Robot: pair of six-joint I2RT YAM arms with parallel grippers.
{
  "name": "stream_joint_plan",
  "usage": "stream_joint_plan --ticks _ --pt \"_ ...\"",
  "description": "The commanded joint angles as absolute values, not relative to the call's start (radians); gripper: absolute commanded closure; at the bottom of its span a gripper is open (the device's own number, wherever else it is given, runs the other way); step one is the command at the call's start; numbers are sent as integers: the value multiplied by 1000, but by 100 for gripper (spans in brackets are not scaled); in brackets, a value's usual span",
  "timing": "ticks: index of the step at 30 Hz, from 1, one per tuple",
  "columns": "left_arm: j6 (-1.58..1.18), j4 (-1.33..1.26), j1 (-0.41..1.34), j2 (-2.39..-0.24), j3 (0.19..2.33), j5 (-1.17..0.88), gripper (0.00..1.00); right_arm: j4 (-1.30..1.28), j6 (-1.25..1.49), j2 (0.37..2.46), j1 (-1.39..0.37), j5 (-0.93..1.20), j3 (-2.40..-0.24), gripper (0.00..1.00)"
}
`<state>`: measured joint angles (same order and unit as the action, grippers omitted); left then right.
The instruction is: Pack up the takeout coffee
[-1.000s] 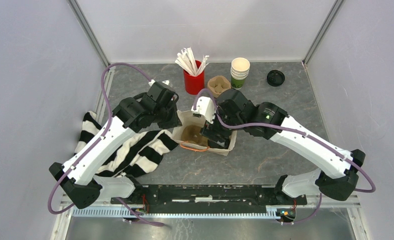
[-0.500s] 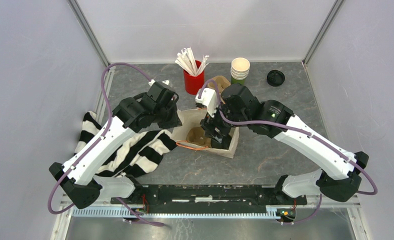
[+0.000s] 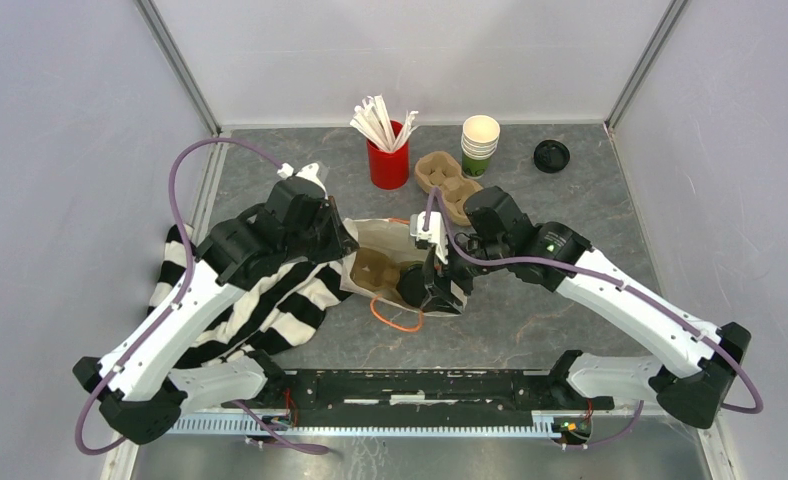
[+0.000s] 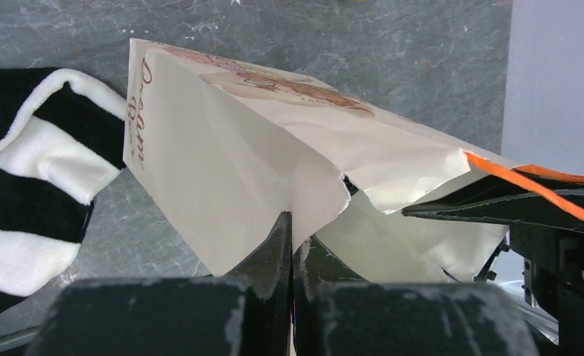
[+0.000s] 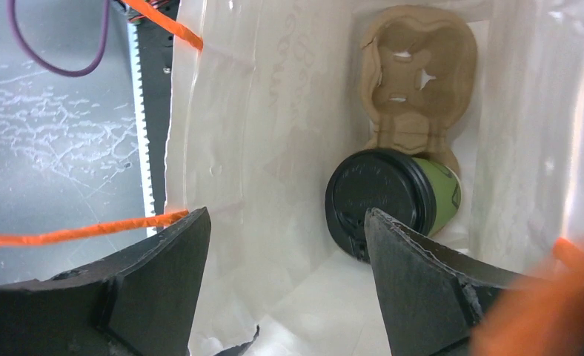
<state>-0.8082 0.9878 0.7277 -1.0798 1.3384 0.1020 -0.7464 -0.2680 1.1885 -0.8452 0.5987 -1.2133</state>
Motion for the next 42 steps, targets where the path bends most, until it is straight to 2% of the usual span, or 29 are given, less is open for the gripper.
stream_joint_plan --ticks 1,7,12,18,23,29,35,39,42 --pt "-797 861 723 -1059 1303 71 98 -696 -440 1238 -827 758 -1240 18" --pt "-787 865 724 -1064 1311 102 98 -799 -485 1233 -827 774 -1279 22" --pt "-838 902 723 -1066 1318 167 98 -805 -379 1173 -826 628 -1300 19" --pt "-871 900 724 -1074 1331 157 98 -990 -483 1280 -827 690 -1373 24" --pt "-878 917 723 -1096 1354 144 98 -981 -505 1283 -828 690 -1410 24" --pt "-914 962 723 -1102 1345 168 98 -864 -314 1195 -828 461 -1420 26" --pt "-949 982 723 -1111 1345 174 97 -831 -172 1120 -827 184 -1508 17" --pt "-946 1004 723 -1128 1360 182 89 -844 -62 1136 -828 -3 -1601 14" --pt "-936 1038 723 -1147 1388 187 77 -909 -2 1165 -828 -148 -1704 11"
